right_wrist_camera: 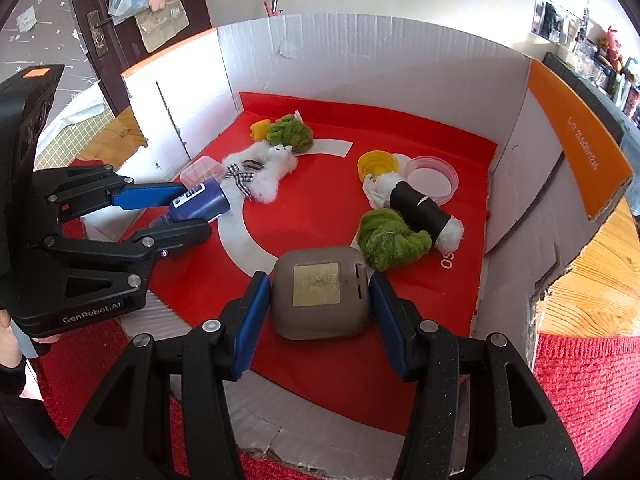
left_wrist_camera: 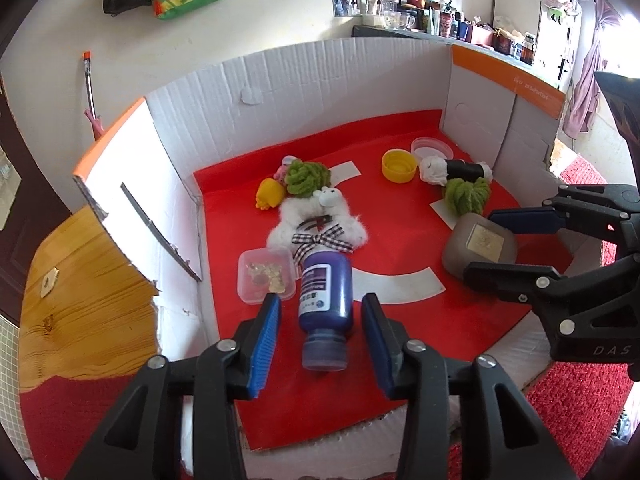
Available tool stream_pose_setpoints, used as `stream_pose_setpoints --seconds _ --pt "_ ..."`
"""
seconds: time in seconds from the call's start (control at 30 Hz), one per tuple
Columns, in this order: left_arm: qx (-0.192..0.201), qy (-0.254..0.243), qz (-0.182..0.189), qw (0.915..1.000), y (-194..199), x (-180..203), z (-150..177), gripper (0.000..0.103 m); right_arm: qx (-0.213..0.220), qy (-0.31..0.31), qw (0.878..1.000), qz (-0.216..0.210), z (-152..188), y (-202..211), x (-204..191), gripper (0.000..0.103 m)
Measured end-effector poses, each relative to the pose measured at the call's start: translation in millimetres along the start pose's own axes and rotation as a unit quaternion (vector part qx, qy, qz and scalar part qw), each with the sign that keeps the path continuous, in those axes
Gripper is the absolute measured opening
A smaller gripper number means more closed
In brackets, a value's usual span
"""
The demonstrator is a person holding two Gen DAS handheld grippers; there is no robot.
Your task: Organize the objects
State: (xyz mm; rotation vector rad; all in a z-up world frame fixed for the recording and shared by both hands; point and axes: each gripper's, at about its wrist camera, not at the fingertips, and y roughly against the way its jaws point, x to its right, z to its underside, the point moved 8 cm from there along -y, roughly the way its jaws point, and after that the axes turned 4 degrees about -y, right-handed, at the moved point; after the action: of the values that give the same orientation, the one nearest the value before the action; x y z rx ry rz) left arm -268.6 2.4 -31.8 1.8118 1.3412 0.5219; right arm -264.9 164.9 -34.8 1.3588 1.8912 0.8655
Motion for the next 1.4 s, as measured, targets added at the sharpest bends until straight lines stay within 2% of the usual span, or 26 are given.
stream_pose_setpoints --seconds 0.07,0.27,0.43,0.5,0.63,0.73,0.87,1.07,1.2,1.3,1.4 --pt "0.008 -0.003 -0.007 0.9999 4.6 0.7 -1.2 0.053 0.005 -0.003 1.0 -0.001 -0.4 2.8 -0.1 0.051" --pt "0.03 0.001 -0.016 0.9994 20.6 1.9 -3.4 0.06 0.019 -0.009 1.0 -0.007 0.6 10.7 -3.5 0.056" --pt "0.042 0.01 -0.019 0.9989 30.9 1.5 -1.9 0.062 0.035 -0.016 0.999 -0.007 1.6 21.8 -4.3 0.06" --pt "0.045 0.017 -0.018 0.9987 34.2 0.5 -1.0 0.062 0.043 -0.017 0.999 -0.005 1.6 26.6 -4.7 0.066" --pt "0.056 0.033 -0.025 0.9976 41.7 -2.8 2.0 0.069 0.057 -0.023 0.998 0.0 2.0 33.6 -4.2 0.07" --pt "0.064 0.043 -0.034 0.9964 48.1 -4.3 4.8 0.07 0.069 -0.037 0.997 -0.001 2.6 39.2 -2.0 0.075" --pt "0.071 0.061 -0.038 0.9949 53.7 -7.8 8.3 0.076 0.087 -0.048 0.995 0.013 3.9 45.4 0.2 0.078" --pt "0.079 0.081 -0.058 0.9919 59.7 -11.8 16.6 0.08 0.114 -0.064 0.991 0.026 7.8 55.3 1.0 0.087" --pt "0.083 0.089 -0.065 0.9905 61.8 -13.8 21.3 0.084 0.13 -0.079 0.988 0.032 10.8 58.6 1.2 0.096" --pt "0.085 0.091 -0.074 0.9894 63.6 -15.3 24.3 0.086 0.136 -0.083 0.986 0.041 13.3 58.5 0.8 0.097" --pt "0.087 0.097 -0.074 0.9887 65.4 -16.7 27.3 0.092 0.138 -0.082 0.986 0.049 15.5 58.8 0.0 0.1"
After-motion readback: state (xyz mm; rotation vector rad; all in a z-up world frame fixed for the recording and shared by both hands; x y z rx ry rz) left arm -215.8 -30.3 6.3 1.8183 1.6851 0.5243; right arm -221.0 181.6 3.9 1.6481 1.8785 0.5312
